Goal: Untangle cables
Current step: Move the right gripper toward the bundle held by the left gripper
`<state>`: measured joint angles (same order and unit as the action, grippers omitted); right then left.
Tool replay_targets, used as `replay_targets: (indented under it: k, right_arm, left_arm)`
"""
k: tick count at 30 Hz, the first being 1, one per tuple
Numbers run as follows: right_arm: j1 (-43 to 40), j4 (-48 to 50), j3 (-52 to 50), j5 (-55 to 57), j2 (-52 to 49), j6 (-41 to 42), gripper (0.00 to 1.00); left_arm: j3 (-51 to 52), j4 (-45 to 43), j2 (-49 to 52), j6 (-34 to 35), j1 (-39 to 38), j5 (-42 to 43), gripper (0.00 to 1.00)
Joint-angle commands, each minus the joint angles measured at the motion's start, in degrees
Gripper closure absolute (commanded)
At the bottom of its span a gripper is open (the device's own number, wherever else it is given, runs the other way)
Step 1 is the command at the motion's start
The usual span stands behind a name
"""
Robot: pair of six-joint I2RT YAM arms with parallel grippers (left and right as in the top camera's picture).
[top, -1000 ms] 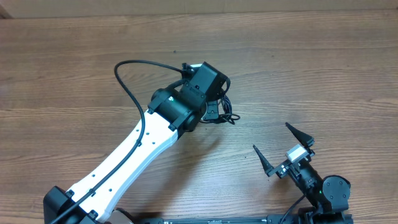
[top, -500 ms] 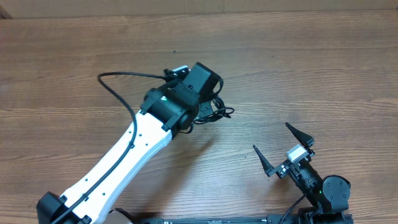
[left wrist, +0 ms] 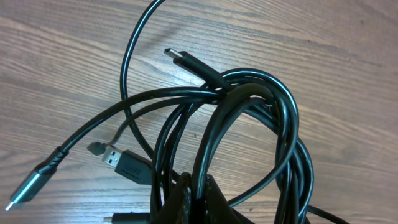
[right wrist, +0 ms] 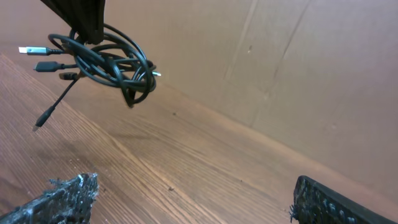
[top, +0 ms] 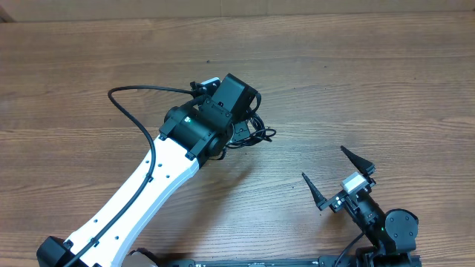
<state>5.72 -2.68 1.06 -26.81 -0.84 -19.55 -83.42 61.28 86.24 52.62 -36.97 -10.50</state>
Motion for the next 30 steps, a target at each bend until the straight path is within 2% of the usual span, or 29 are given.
replay_targets:
  k: [1, 6, 11, 19, 26, 30]
  right_arm:
    - [0.3, 3.7, -0.6, -0.5, 0.7, 3.3, 0.00]
    - [0.3, 11.3, -0.6, -0.4, 0.7, 19.3, 0.00]
    - [0.3, 8.1, 1.2, -0.6, 0.7, 32.6, 0.00]
    - [0.3, -3.3, 8.9, -3.4, -0.5, 33.0, 0.00]
    - [0.3, -14.1, 18.6, -6.5, -7.9, 29.4, 0.00]
    - [0.3, -20.4, 24.7, -11.3, -15.8, 26.5, 0.00]
  left_arm:
    - [-1.9, -0.4, -1.3, -11.6, 0.2, 0.0, 0.96]
    - [-1.9, -0.6, -1.3, -22.0, 0.2, 0.0, 0.96]
    - [-1.9, -0.6, -1.3, -31.8, 0.2, 0.0, 0.96]
    - [-1.9, -0.7, -1.3, -46.5, 0.2, 0.0, 0.96]
    - [-1.9, -0.7, -1.3, -47.1, 0.2, 0.0, 0.96]
    - [-1.9, -0.7, -1.3, -45.6, 0.2, 0.1, 0.96]
